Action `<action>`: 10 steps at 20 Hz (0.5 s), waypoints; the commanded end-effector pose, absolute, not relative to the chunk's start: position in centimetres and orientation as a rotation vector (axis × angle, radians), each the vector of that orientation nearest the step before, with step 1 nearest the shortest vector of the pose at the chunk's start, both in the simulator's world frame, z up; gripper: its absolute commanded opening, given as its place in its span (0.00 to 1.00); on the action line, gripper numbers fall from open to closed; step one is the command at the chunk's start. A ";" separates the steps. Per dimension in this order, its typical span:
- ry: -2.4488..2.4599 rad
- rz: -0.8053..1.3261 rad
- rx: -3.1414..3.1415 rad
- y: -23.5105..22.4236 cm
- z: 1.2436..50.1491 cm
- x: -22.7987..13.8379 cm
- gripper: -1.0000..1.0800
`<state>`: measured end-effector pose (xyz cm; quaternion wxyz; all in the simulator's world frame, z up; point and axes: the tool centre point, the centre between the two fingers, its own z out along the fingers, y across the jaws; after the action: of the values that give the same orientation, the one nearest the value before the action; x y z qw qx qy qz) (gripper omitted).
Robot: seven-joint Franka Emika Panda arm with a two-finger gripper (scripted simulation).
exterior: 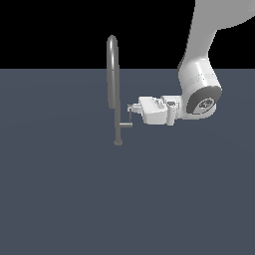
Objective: Turn on the faucet by rotating a designated handle.
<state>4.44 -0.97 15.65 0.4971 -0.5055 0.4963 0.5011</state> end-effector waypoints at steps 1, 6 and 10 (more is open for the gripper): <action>1.201 1.219 -1.223 -1.0 15.6 3.6 0.00; 1.200 1.220 -1.223 -1.0 15.5 2.0 0.00; 1.196 1.207 -1.228 -1.0 15.8 2.1 0.00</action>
<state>2.17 -1.00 15.83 0.4990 -0.5078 0.4942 0.4988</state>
